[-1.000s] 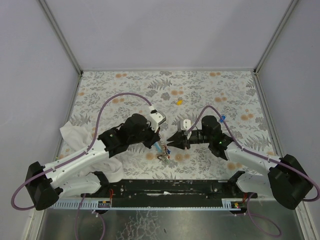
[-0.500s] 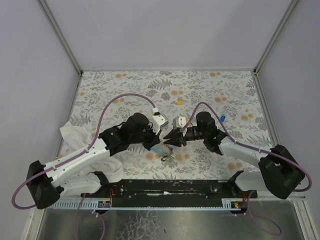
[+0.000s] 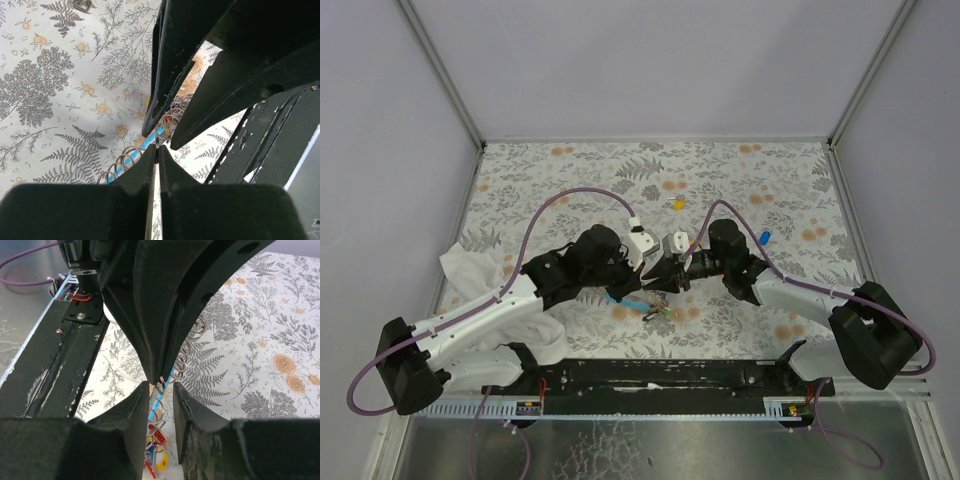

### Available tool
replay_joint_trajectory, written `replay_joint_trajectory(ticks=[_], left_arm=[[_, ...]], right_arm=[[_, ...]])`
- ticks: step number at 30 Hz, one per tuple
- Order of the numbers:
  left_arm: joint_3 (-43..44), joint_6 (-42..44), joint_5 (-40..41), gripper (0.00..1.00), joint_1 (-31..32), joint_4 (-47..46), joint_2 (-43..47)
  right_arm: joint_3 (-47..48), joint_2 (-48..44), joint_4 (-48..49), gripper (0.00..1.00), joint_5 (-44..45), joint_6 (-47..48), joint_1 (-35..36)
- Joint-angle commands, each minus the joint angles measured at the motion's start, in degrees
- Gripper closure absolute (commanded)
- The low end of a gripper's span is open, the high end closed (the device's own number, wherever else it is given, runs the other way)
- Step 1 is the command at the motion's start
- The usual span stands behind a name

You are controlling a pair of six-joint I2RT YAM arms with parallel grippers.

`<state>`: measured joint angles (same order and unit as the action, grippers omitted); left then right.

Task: Put the keys on the keyring

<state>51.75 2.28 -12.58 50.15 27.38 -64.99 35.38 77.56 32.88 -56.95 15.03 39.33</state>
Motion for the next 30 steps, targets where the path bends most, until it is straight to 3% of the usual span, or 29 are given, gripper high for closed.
replay_joint_trajectory(ticks=[1, 11, 15, 19, 25, 30], left_arm=[[2.57, 1.08, -2.03, 1.00, 0.20, -1.73, 0.51], [2.44, 1.36, -4.10, 1.00, 0.13, -2.40, 0.54], [1.97, 0.59, -3.99, 1.00, 0.17, -3.62, 0.46], [0.28, -1.08, -2.72, 0.91, 0.13, -5.82, 1.84], [-6.17, -6.90, 1.00, 0.72, 0.13, -14.49, 7.03], [-16.22, -13.32, 3.84, 0.62, 0.15, -29.59, 14.69]], right_arm=[[2.62, 0.76, 1.50, 0.68, -2.58, 0.40, 0.27], [3.71, 2.20, 0.34, 0.76, -4.66, 0.58, 0.26], [3.31, 2.34, 0.74, 0.86, -4.23, 0.41, 0.30], [1.90, 1.71, 3.34, 1.00, -2.95, -1.24, 0.22], [-2.94, -0.03, 13.06, 1.00, 1.26, -7.59, -0.16], [-7.77, -1.69, 23.10, 1.00, 4.76, -14.13, -0.72]])
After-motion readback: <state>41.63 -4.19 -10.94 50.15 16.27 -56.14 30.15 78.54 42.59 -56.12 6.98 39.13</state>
